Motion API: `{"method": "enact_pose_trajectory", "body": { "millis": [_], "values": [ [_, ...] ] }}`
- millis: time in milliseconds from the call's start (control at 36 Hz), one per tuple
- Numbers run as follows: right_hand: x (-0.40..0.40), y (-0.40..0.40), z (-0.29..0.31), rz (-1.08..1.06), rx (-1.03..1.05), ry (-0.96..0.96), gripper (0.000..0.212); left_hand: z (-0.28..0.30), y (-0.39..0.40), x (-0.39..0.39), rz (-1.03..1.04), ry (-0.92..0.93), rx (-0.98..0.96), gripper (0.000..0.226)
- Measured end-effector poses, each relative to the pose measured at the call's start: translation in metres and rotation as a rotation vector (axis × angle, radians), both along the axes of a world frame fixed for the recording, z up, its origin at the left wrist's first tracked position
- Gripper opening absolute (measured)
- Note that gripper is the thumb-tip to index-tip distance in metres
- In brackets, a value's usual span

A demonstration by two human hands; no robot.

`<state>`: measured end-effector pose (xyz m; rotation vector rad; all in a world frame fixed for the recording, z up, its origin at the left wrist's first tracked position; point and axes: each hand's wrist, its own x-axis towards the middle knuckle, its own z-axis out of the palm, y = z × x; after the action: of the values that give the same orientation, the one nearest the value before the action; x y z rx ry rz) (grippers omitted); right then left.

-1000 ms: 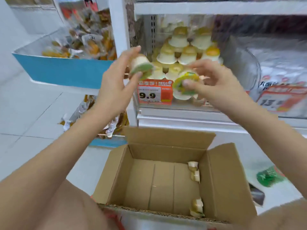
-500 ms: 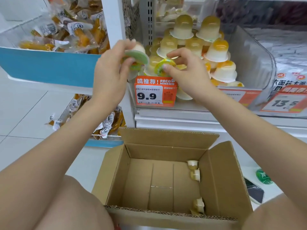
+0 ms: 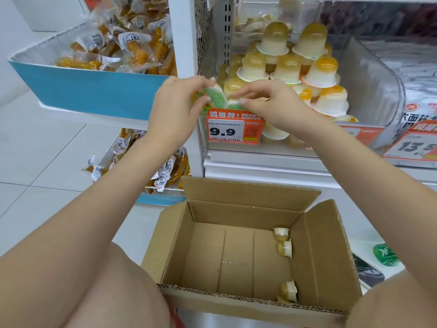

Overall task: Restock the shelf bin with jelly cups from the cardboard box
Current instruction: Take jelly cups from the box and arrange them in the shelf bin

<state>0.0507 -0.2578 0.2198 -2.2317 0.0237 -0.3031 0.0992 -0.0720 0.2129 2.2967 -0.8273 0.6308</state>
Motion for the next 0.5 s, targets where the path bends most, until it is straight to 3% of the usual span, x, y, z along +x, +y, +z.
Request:
{"method": "enact_pose_trajectory", "body": {
  "millis": [139,250,361,417,500],
  "values": [
    [-0.004,-0.013,0.000,-0.166,-0.009,-0.087,0.010,0.001,-0.001,0.000,-0.022,-0.020,-0.015,0.029],
    [-0.009,-0.018,-0.001,-0.087,0.012,-0.078,0.015,0.006,-0.002,0.003,-0.024,-0.016,0.043,0.030],
    [-0.003,-0.021,0.007,0.055,0.048,0.126,0.040,0.008,-0.002,0.006,-0.035,0.034,-0.001,0.029],
    [0.003,-0.020,0.017,0.131,0.036,0.269,0.038,0.005,-0.003,0.006,-0.031,0.040,-0.012,0.029],
    [0.015,-0.012,0.027,0.187,-0.130,0.294,0.040,0.005,-0.005,0.007,-0.035,0.028,-0.017,0.029]
  ]
}}
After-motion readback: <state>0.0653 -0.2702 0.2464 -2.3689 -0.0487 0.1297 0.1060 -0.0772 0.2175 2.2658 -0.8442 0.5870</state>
